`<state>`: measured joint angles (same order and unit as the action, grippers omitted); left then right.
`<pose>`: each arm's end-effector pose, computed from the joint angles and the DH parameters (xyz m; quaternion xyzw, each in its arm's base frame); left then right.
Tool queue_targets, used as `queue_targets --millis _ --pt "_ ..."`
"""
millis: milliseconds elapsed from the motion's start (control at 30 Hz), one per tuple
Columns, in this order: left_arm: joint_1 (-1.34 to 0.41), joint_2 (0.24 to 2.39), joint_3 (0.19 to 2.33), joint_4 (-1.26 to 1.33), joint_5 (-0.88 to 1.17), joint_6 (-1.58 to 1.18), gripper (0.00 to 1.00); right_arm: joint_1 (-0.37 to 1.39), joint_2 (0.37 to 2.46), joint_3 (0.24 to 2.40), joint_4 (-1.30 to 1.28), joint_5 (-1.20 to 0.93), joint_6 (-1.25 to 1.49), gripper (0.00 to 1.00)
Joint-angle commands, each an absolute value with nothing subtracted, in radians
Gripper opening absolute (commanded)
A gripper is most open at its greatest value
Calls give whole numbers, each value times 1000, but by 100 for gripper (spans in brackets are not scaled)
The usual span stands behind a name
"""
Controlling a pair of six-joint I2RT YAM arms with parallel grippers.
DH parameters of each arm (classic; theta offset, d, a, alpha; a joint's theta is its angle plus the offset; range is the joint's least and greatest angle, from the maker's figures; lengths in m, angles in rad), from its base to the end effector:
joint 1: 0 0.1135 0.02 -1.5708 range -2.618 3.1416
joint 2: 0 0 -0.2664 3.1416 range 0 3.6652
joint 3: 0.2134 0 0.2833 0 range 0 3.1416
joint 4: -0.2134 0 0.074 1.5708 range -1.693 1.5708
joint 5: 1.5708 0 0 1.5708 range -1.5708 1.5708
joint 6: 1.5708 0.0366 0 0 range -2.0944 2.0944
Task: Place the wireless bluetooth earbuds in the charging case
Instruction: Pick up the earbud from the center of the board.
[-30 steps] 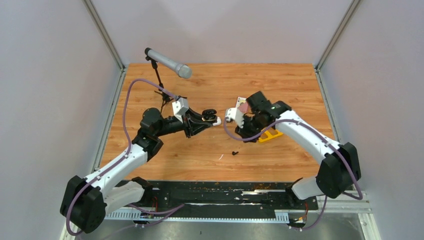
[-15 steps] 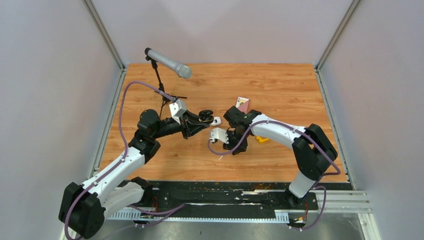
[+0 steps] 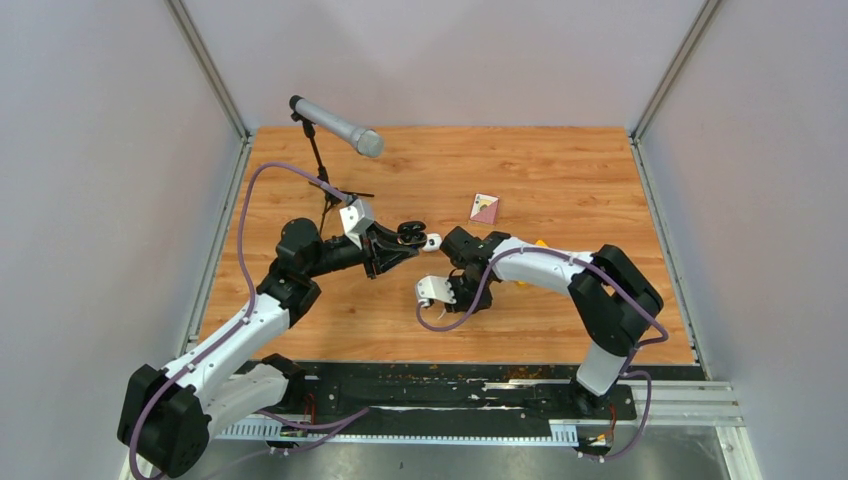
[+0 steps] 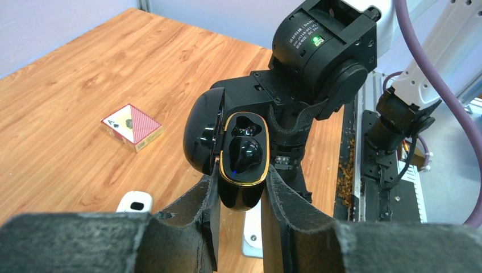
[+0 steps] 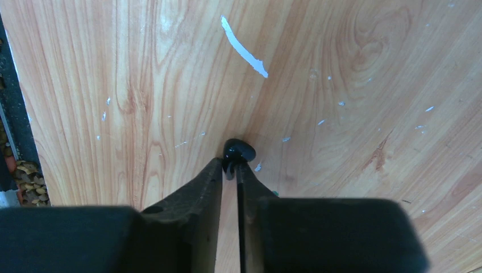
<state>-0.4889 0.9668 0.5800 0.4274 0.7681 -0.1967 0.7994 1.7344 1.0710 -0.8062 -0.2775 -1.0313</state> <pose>0.2070 -0.1389 0.2880 0.3609 0.5960 -0.4692 0.5426 0.2225 0.2432 0.1445 -0.7884 0.5973 0.1314 0.0657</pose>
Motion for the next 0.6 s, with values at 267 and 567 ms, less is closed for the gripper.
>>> queue_targets --millis 267,567 --pt "-476 954 604 436 766 -179 0 715 1744 1189 -941 -570 -990 0" --pt "-476 985 653 359 785 -156 0 493 1966 1276 -1127 -947 -786 0"
